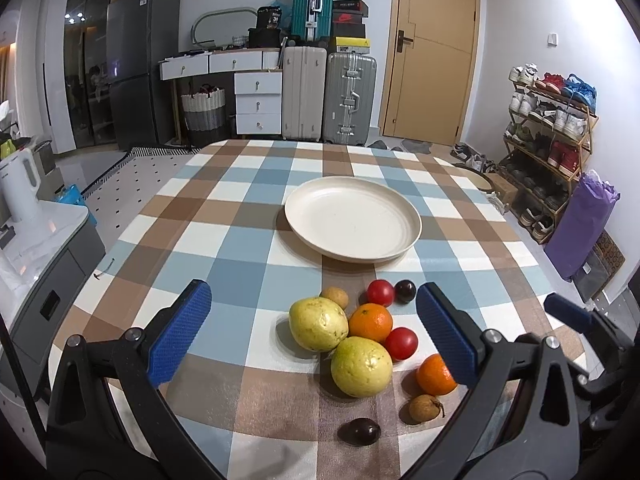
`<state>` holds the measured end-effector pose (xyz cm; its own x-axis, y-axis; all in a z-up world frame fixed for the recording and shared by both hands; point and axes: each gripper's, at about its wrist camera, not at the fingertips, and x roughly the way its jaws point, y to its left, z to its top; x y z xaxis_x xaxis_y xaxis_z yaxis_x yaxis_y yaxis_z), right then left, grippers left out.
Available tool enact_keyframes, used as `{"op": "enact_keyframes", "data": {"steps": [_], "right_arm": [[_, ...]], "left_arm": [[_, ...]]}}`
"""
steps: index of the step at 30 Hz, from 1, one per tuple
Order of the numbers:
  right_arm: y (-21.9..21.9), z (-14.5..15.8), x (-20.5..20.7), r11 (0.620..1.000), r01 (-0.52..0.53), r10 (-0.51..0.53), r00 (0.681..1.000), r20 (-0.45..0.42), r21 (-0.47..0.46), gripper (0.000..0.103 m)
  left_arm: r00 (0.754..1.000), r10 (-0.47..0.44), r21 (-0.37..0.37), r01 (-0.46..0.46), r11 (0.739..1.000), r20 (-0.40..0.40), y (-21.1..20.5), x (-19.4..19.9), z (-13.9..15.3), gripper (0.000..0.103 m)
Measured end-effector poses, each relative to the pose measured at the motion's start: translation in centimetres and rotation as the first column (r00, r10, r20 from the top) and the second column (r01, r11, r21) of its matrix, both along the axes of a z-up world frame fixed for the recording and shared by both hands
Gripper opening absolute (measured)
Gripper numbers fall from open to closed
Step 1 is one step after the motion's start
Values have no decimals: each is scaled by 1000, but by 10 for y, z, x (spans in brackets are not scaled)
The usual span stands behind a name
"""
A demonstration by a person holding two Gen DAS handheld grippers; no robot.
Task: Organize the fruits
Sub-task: 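Move the right gripper to the orange and close on it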
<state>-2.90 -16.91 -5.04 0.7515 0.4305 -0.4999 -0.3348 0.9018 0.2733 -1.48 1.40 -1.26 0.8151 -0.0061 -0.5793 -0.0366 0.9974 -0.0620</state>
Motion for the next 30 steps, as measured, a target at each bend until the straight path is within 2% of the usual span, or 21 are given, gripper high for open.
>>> {"op": "enact_keyframes", "data": {"steps": [5,14,24,26,30], "right_arm": [[-2,-19,8,998,-12,15,998,-68,55,103],[7,-43,16,996,-42,54,989,-140,84,102],[18,-59,23,996,-52,65,978,-200,67,87],[19,-60,22,997,-52,64,978,-200,63,82],[21,-60,22,997,-62,71,977,-202,54,78]], "left_arm": [[1000,1,-8,-1,1000,-15,2,3,-10,102],[1000,-7,-39,6,999,-20,7,6,-22,102],[999,-11,-75,8,997,-36,14,5,-28,102],[999,-12,-74,9,997,-36,14,5,-28,102],[999,-11,-73,8,997,-37,14,5,-28,102]]}}
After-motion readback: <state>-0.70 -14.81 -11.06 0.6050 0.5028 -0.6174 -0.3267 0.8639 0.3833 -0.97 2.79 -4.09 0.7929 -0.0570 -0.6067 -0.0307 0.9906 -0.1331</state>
